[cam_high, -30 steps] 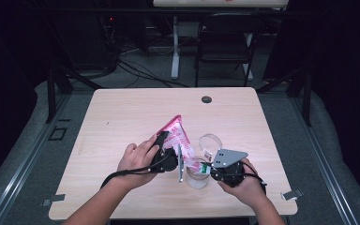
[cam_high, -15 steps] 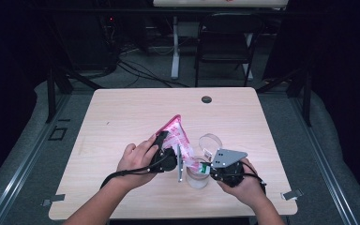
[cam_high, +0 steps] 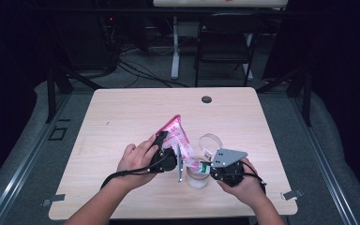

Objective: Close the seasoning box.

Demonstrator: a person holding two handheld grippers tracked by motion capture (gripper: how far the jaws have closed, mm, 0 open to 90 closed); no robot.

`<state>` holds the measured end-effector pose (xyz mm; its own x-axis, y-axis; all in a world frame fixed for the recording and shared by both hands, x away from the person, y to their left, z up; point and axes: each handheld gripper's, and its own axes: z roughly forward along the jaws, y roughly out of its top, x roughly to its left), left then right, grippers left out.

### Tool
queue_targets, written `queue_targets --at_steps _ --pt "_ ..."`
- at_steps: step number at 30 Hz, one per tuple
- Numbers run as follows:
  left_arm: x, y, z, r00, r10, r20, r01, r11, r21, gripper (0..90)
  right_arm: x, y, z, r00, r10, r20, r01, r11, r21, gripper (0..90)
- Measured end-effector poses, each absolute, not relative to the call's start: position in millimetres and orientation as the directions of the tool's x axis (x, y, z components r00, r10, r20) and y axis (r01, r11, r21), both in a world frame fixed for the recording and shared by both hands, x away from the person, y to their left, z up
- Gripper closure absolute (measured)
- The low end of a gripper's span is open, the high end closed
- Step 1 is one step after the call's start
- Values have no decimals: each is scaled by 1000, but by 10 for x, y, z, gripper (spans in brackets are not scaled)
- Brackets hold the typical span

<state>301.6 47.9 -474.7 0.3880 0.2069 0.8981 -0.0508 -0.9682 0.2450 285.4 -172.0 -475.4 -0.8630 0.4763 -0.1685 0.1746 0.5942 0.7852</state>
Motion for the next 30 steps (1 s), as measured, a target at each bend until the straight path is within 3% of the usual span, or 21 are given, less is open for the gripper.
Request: queue_targets --at_steps 30 --pt "3016 487 -4723 389 204 898 -49 -969 241 599 2853 -1710 -4747 -863 475 -172 168 591 789 900"
